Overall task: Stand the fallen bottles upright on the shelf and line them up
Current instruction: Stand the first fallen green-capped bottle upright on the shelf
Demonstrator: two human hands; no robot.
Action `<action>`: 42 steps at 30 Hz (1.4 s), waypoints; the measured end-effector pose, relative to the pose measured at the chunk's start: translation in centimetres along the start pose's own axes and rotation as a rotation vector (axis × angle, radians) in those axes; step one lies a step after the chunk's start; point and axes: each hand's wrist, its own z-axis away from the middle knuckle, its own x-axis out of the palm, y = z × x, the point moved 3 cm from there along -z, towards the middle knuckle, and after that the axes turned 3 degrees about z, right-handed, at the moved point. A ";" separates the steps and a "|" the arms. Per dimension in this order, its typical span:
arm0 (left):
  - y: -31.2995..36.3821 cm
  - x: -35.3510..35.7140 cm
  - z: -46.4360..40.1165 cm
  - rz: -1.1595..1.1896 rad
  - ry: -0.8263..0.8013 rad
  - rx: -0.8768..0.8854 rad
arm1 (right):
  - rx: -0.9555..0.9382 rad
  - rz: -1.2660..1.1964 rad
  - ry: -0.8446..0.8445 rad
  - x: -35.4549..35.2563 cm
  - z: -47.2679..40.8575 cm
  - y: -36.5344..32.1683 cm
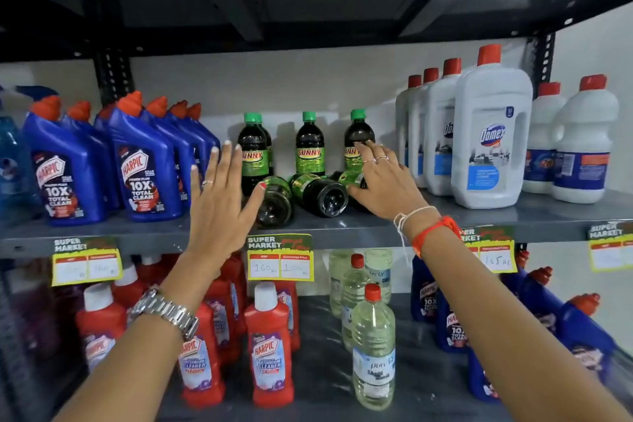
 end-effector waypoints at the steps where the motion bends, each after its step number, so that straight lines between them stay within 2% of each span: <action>1: -0.6 0.1 0.2 0.020 -0.027 -0.030 | 0.023 0.020 -0.050 0.3 -0.2 0.2; 6: -3.9 1.6 0.6 0.127 -0.180 -0.141 | 0.105 0.118 -0.300 1.7 -1.4 1.0; 8: -4.9 2.2 0.4 0.105 -0.286 -0.160 | 0.118 0.159 -0.325 1.9 -2.0 1.1; 12: -6.0 3.4 0.7 0.010 -0.608 -0.186 | 0.146 0.210 -0.364 2.4 -3.4 1.2; 15: -6.2 3.6 0.6 -0.100 -0.675 -0.206 | 0.162 0.162 -0.428 2.9 -4.7 1.3; 20: -5.2 3.2 0.9 -0.328 -0.734 0.012 | 0.230 -0.006 -0.521 3.3 -6.2 2.4; 26: -4.7 2.7 1.4 -0.385 -0.672 0.071 | 0.298 -0.210 -0.368 3.4 -5.7 3.4; 28: -4.7 2.7 1.5 -0.456 -0.665 0.133 | 0.365 -0.402 -0.297 3.2 -5.4 3.9; 31: -4.8 2.9 1.6 -0.481 -0.656 0.159 | 0.461 -0.727 -0.100 2.6 -5.0 4.3; 35: -5.0 3.1 1.5 -0.433 -0.622 0.119 | 0.462 -0.999 0.118 1.9 -4.4 3.7; 38: -5.0 3.1 1.6 -0.422 -0.618 0.099 | 0.423 -1.014 0.218 1.5 -3.4 3.2; 42: -5.0 2.9 1.6 -0.438 -0.618 0.096 | 0.416 -1.000 0.202 2.7 -1.6 3.2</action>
